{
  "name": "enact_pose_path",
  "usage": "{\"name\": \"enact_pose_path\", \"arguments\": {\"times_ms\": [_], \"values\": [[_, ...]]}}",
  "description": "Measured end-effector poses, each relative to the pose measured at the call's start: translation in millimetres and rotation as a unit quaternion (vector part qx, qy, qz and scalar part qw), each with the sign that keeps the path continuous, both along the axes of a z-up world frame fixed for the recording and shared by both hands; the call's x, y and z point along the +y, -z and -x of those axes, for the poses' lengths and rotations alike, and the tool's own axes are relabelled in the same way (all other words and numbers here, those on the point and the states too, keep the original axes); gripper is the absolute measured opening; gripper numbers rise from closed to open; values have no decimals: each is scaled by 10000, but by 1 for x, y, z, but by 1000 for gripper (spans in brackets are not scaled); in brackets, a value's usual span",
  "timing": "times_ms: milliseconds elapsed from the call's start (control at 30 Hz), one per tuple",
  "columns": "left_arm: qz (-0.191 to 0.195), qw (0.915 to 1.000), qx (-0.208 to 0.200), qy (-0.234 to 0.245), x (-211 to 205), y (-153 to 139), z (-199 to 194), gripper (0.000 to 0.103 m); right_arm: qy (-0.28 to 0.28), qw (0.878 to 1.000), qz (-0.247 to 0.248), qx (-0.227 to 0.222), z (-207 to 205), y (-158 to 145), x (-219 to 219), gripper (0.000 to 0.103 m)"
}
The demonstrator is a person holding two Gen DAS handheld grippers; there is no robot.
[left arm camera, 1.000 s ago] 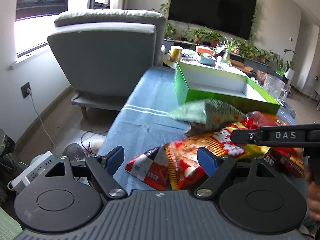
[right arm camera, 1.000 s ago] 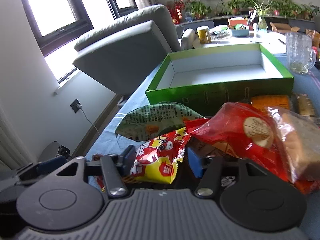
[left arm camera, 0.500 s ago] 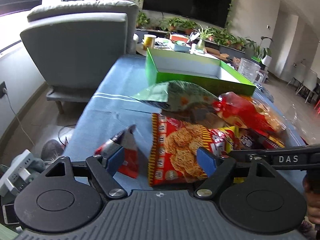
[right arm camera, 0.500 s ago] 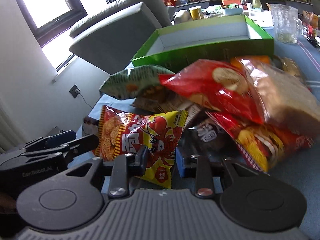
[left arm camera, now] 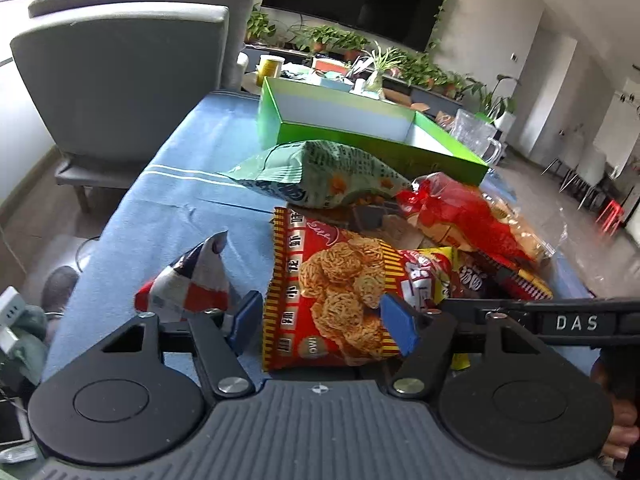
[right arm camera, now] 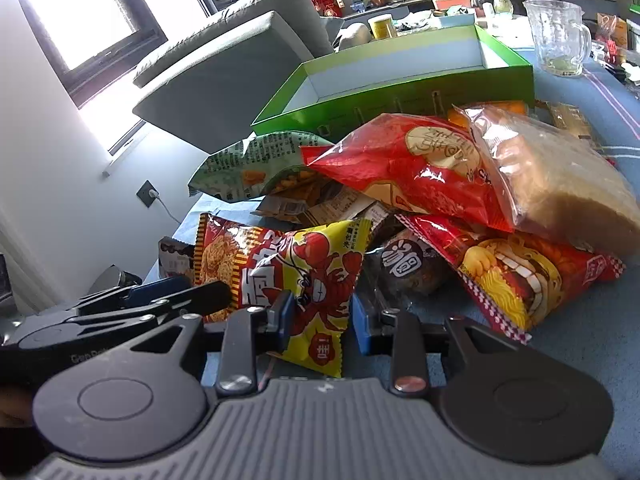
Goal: Organize snacks
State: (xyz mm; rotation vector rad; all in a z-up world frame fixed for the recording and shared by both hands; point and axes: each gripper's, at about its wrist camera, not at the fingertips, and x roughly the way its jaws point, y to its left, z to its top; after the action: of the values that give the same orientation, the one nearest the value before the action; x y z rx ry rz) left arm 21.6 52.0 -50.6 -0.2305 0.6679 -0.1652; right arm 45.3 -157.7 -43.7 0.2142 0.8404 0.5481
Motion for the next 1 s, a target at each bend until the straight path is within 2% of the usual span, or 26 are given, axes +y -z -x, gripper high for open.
{"name": "enact_pose_path", "arguments": {"times_ms": [100,233,467,733,800,1000], "values": [[34,10000,-69,32,0,1,1,59,18,10000,6,-31,0,0,1,89],[128,9996,-173,183,-1,-2,4,48,24,10000,-24,-32,0,1,0,90],[197,9993,-229,234,-7,-8,9,48,42,9999,-87,-37,4,-3,-2,91],[168,9962,-823,226,-13,-49,22,48,65,9985,-302,-452,15,-30,-10,91],[217,9953,-916,221,-14,-59,17,48,76,9974,-407,-591,14,-40,-12,91],[-28,9922,-1220,254,-28,-83,-10,48,209,9938,-499,-969,-8,-62,-15,91]]}}
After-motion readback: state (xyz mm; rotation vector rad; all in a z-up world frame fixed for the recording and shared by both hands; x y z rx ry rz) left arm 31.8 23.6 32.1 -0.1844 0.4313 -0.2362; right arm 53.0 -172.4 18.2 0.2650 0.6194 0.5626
